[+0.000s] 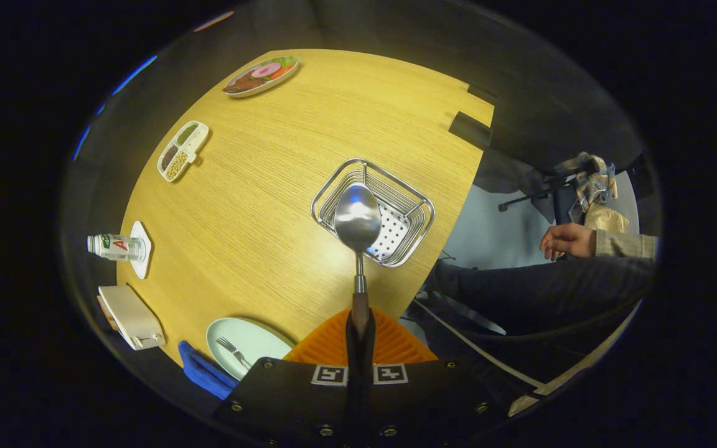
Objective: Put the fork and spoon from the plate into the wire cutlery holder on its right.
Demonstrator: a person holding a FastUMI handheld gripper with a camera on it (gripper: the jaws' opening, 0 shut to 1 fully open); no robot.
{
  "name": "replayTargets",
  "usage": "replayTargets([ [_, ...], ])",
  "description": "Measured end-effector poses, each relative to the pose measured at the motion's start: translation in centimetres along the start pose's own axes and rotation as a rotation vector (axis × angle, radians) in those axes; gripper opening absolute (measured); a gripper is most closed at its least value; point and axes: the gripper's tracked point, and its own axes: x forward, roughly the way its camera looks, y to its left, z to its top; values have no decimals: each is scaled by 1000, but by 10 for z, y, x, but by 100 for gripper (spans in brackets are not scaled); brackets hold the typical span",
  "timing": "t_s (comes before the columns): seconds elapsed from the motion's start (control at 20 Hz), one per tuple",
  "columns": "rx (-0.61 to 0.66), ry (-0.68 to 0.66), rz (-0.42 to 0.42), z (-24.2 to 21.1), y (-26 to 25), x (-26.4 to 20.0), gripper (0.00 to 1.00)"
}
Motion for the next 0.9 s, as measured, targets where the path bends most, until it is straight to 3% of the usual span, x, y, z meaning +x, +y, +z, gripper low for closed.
replayTargets([
  [0.25,29,53,24,9,2,-3,4],
  [0.55,-27,-11,34,29,4,-4,8],
  [0.75,-56,-84,28,44,3,-14,19],
  [0.8,-62,-95,31,44,5,-18,31],
  [0.9,-79,-112,35,45,8,-22,31],
])
